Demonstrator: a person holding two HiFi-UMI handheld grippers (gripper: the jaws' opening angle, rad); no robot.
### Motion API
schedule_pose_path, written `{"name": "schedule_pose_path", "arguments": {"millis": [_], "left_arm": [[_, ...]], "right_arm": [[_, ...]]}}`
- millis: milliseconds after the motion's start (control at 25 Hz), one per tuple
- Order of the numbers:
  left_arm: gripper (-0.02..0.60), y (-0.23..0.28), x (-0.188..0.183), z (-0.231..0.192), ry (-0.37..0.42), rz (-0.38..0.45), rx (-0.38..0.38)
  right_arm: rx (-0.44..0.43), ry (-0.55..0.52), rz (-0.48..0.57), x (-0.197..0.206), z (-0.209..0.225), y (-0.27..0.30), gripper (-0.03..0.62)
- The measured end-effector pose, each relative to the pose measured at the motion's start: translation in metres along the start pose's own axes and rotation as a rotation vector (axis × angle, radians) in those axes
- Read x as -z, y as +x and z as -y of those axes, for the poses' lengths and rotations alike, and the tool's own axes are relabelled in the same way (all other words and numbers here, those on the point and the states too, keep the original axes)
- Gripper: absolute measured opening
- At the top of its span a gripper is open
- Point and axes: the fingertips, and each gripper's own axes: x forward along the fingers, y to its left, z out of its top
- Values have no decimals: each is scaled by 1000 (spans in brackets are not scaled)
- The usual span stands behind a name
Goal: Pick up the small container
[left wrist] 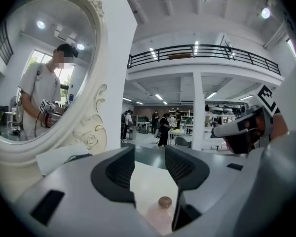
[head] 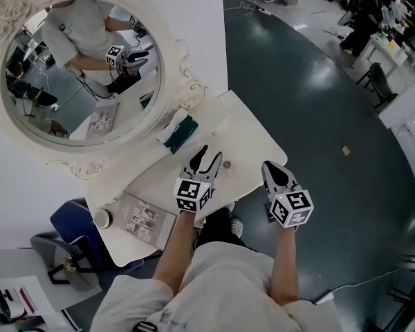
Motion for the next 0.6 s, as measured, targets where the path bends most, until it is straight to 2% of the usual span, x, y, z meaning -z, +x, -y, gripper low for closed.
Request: {"name": "schedule_pose_path", "arguments": {"millis": [600], "left_arm": [[209, 39, 80, 28, 2, -167, 85]], "right_arm": [[47, 22, -51, 21, 19, -2, 15]]}}
